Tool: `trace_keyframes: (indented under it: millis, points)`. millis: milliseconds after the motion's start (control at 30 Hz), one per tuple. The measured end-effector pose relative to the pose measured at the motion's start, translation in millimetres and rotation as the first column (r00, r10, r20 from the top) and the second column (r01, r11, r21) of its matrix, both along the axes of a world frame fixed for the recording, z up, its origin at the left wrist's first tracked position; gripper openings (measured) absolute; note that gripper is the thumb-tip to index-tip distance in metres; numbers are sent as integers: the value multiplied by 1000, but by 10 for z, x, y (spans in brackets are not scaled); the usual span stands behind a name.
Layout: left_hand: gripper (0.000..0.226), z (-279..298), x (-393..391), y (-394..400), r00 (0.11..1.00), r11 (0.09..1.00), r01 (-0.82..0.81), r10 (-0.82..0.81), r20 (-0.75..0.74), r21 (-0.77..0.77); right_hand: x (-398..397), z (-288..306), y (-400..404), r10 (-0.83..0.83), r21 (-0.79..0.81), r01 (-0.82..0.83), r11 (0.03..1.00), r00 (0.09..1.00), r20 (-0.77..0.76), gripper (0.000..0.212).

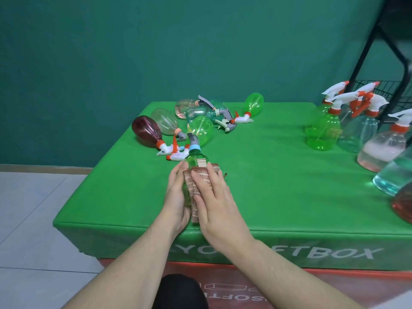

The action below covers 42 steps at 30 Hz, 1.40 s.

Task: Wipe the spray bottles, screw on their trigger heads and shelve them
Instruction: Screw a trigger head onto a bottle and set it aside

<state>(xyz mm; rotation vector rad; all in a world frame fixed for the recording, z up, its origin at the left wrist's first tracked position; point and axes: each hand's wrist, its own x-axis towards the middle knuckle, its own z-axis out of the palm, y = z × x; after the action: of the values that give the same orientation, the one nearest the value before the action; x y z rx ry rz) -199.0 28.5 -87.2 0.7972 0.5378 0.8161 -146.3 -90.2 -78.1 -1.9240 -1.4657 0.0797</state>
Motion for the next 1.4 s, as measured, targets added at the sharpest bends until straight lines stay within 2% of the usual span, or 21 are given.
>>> trace_keyframes:
  millis: [67,367,700,900,1133,1267,1400]
  points:
    - [72,-17,1,10,1000,1000,-25,25,3,8,-12,-21,-11,-6,28,6,1000,1000,-23,56]
    - [53,-92,-25,80,999,998,50,-50,-5,28,40,20,75,-18,108,31,994,993,-118,49]
    - [51,71,-52,-40,994,991,104,-106,22,83,249,285,413,-35,146,63,987,982,-187,50]
    - [63,45,-47,-26,996,995,83,-85,37,55,345,457,595,-84,43,100,994,957,-276,42]
    - [40,86,-58,-64,997,994,81,-81,-6,77,279,251,411,-42,118,62,991,986,-162,52]
    - [45,145,-62,-103,997,995,72,-69,-41,69,236,119,251,-18,114,28,993,996,-87,53]
    - [49,131,-52,-101,997,999,48,-48,-63,2,150,45,141,-4,67,10,998,996,-86,55]
